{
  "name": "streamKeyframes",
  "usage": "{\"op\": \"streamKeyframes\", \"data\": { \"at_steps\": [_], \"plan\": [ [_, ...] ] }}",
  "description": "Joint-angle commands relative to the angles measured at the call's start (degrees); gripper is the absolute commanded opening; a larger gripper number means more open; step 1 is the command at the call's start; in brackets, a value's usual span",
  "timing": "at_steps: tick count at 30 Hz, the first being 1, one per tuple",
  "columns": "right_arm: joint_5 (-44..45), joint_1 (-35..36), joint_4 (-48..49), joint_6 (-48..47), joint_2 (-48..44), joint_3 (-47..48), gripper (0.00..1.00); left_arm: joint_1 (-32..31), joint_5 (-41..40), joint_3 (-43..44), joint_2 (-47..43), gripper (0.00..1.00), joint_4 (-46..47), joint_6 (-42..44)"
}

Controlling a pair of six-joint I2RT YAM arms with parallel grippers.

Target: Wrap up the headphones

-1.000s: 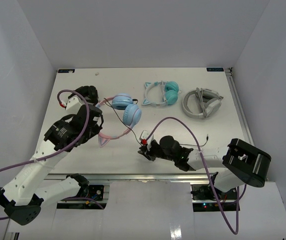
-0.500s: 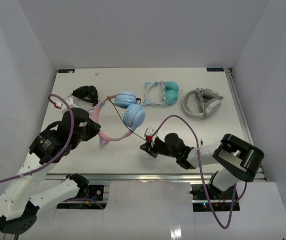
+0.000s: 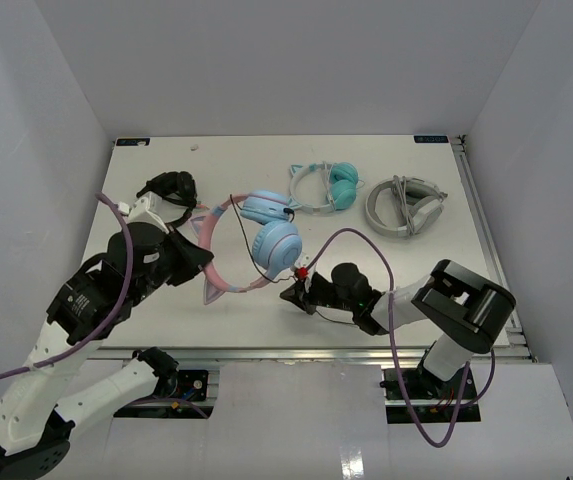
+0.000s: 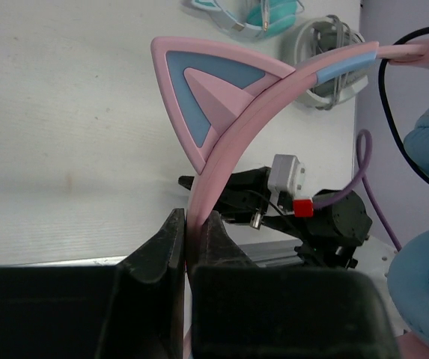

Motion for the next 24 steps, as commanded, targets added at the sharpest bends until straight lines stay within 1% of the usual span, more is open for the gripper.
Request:
{"op": "streamKeyframes", "data": {
  "at_steps": [1, 5, 7, 9, 10, 11, 12, 14, 17, 18, 20, 22, 24],
  "plan": [
    [-3.35, -2.95, 4.65, 1.11, 1.04, 1.19, 0.08, 0.11, 15.17, -1.51, -1.73, 0.0, 11.93, 8.47],
    [-6.9, -6.75, 2.53, 2.86, -1.68, 1.98, 0.08, 0.11, 26.56, -3.06, -1.83, 0.0, 14.26, 14.85],
    [-7.31, -8.69, -2.74, 2.86, -3.63, 4.32, 0.08, 0.11, 31.04, -3.99, -1.89, 0.0, 14.99, 18.86],
    [-7.5, -10.1, -9.0, 2.26, -6.16, 8.97, 0.08, 0.11, 36.26, -5.29, -2.06, 0.0, 15.93, 24.86],
    [-7.7, -11.09, -14.46, 1.78, -6.9, 11.02, 0.08, 0.11, 38.89, -6.11, -2.02, 0.0, 15.93, 26.94],
    [-8.1, -11.97, -19.28, 1.47, -7.61, 13.42, 0.08, 0.11, 39.69, -6.43, -1.71, 0.0, 15.24, 28.57],
    [-8.5, -12.72, -23.45, 1.24, -8.43, 15.97, 0.08, 0.11, 39.51, -6.57, -1.32, 0.0, 14.37, 30.1],
    [-9.15, -14.02, -30.73, 0.85, -9.88, 21.94, 0.08, 0.11, 35.91, -7.12, -0.17, 0.0, 12.48, 32.23],
    [-9.6, -15.82, -46.29, -1.37, -10.6, 30.96, 0.08, 0.11, 30.3, -8.18, 1.7, 0.0, 10.74, 34.05],
    [-8.84, -15.91, -50.15, -2.01, -10.65, 33.43, 0.08, 0.11, 28.16, -8.68, 2.32, 0.0, 10.42, 34.5],
    [-7.49, -15.98, -55.41, -2.99, -10.6, 38.99, 0.08, 0.1, 26.38, -9.17, 4.51, 0.0, 10.24, 35.26],
    [-7.0, -15.98, -61.81, -3.96, -10.76, 42.61, 0.08, 0.04, 23.91, -9.92, 6.77, 0.0, 10.51, 35.74],
    [-6.48, -15.98, -66.01, -4.55, -10.96, 45.28, 0.08, -0.46, 18.76, -10.21, 9.43, 0.0, 10.3, 35.99]
  ]
}}
